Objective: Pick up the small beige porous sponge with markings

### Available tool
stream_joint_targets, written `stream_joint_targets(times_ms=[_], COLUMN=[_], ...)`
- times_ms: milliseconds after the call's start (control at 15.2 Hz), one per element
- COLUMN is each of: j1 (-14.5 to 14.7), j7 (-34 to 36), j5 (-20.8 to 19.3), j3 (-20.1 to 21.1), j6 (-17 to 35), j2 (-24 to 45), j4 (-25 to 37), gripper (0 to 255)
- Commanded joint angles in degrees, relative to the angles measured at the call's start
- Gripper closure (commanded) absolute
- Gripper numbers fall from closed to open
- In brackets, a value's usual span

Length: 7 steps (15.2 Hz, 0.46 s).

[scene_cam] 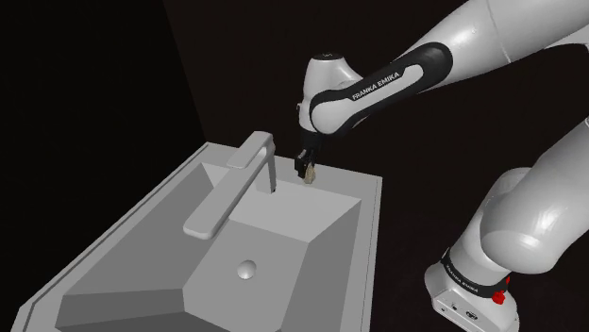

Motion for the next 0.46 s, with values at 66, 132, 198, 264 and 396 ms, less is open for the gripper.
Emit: stream_joint_targets(times_ms=[66,132,198,264,396], j1=[-0.03,-0.04,-0.05,-0.06,-0.06], j7=[0.1,0.13,0.17,0.2,0.21], j5=[-0.04,-0.05,-0.07,-0.09,-0.09], j3=[-0.08,-0.1,-0.13,-0.16,-0.16], j6=[-2.6,-3.42,-4.24,-5.06,-5.19], j2=[-1.45,-1.86,-2.25,-2.63,-2.69], j4=[1.12,1.54,1.97,2.41,2.48], gripper=[255,255,255,255,255])
